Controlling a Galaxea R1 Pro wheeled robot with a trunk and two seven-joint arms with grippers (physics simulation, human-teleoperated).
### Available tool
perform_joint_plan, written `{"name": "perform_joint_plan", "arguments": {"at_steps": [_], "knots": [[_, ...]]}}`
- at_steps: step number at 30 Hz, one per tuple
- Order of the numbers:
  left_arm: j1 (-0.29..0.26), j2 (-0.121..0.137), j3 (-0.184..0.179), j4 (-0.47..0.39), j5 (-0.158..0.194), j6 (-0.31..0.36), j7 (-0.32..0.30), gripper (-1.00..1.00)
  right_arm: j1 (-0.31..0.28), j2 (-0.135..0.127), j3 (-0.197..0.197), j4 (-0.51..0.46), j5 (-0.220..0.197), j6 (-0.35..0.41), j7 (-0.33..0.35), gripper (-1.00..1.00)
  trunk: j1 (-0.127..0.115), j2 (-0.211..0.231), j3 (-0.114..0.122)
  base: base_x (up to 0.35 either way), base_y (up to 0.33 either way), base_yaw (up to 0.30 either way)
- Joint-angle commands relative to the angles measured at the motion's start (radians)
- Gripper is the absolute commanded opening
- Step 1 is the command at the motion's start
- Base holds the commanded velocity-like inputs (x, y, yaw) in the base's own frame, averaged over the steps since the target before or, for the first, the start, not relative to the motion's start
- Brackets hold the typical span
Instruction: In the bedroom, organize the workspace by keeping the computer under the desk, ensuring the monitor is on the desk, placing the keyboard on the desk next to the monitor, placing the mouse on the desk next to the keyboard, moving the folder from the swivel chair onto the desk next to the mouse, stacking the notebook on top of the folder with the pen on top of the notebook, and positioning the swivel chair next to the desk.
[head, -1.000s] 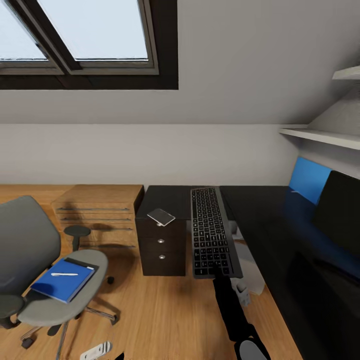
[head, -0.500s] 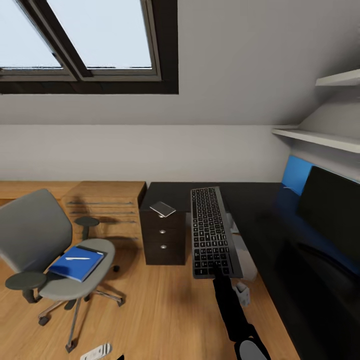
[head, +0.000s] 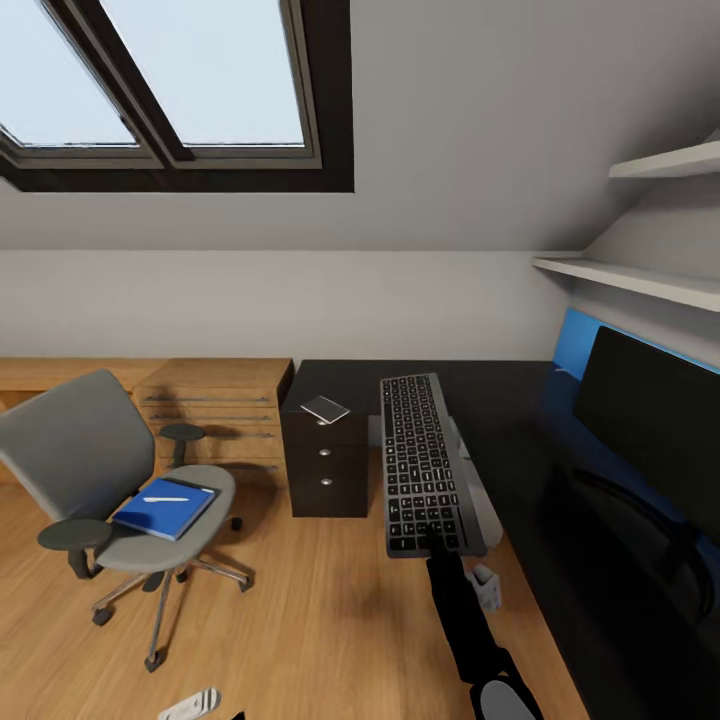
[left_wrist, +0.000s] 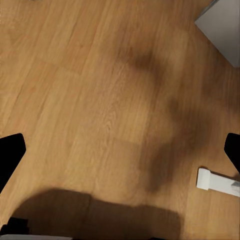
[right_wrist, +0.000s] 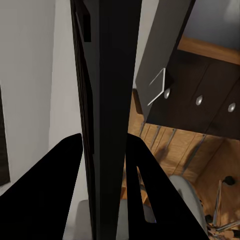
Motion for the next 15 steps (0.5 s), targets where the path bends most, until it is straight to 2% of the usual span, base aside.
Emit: {"name": "perform_joint_plan", "arguments": {"at_steps": [1,7,10,12,14,15], "knots": [[0.000,0.000,0.003,0.001,0.008,0.009,-0.003,1.00,-0.001,-0.001,0.004,-0.001,-0.005,-0.007,-0.003,-1.00,0.000,-0.001,-0.001,-0.011,-0.003,0.000],[0.000,0.004,0.004,0.039,0.008,0.008,-0.006,1.00,-0.001,0.001,0.007,-0.001,-0.006,-0.007,-0.002,-1.00,0.000,-0.001,-0.001,-0.004,-0.003,0.000],[0.000,0.004,0.004,0.052,0.007,0.007,-0.006,1.00,-0.001,0.002,0.039,-0.003,-0.004,-0.009,-0.001,-1.00,0.000,-0.001,-0.001,-0.001,-0.147,0.000],[0.000,0.005,0.004,0.054,0.008,0.007,-0.006,1.00,-0.001,0.003,0.058,-0.005,-0.003,-0.010,0.000,-1.00,0.000,-0.001,-0.001,0.000,-0.247,0.000],[0.000,0.015,0.004,0.057,0.008,0.007,-0.005,1.00,-0.001,0.005,0.097,-0.005,-0.003,-0.013,0.001,-1.00,0.000,-0.001,-0.001,0.000,-0.300,0.000],[0.000,0.015,0.004,0.057,0.008,0.008,-0.005,1.00,-0.001,0.005,0.100,-0.005,-0.002,-0.013,0.001,-1.00,0.000,-0.001,-0.001,0.000,-0.305,0.000]]}}
